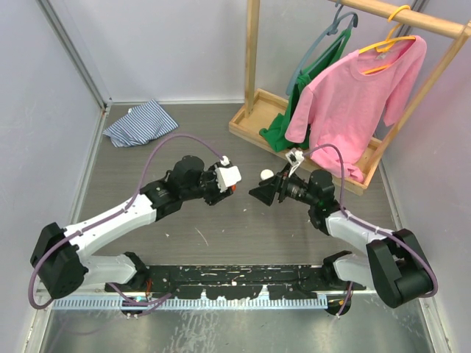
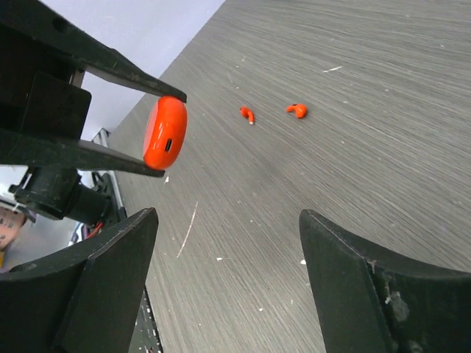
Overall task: Insert the wireless bluetooth earbuds into the charging case
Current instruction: Pick up the charging case at the center of the board.
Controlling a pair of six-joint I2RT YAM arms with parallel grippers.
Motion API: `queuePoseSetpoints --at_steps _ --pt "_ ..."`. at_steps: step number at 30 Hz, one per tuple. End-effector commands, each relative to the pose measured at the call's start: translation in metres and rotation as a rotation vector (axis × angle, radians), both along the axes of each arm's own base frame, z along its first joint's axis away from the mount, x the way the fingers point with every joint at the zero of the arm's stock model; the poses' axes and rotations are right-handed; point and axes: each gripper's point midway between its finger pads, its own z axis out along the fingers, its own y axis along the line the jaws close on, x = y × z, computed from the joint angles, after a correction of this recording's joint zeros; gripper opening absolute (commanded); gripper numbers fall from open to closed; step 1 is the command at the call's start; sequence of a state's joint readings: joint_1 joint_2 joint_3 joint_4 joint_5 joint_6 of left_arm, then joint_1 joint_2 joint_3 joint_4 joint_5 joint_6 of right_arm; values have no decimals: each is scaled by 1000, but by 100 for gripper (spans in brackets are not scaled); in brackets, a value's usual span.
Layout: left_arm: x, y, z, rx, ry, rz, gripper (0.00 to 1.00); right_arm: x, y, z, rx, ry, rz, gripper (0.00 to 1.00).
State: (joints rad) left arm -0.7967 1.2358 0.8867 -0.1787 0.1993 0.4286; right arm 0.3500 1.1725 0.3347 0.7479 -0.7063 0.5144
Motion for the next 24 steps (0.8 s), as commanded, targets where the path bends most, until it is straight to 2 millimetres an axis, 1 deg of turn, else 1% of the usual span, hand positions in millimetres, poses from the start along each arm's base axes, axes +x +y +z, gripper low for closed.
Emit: queuePoseSetpoints --at_steps 1,5,11,17,19,24 --pt "-8 -17 38 -80 -188 -131 32 -2 16 28 1 -75 104 83" --pt "-16 -17 37 -54 -248 -182 32 -5 23 39 3 -83 157 82" --pt "-27 -21 40 -14 -313 -253 33 -14 37 48 -19 -76 258 80" --pt "-33 -21 40 26 -350 -285 33 -21 53 50 -63 -69 335 77" --pt "-34 -22 41 34 -359 -293 33 -22 56 46 -81 -56 352 75" --pt "-37 -22 38 68 -369 -308 34 -21 61 45 -93 -40 373 68"
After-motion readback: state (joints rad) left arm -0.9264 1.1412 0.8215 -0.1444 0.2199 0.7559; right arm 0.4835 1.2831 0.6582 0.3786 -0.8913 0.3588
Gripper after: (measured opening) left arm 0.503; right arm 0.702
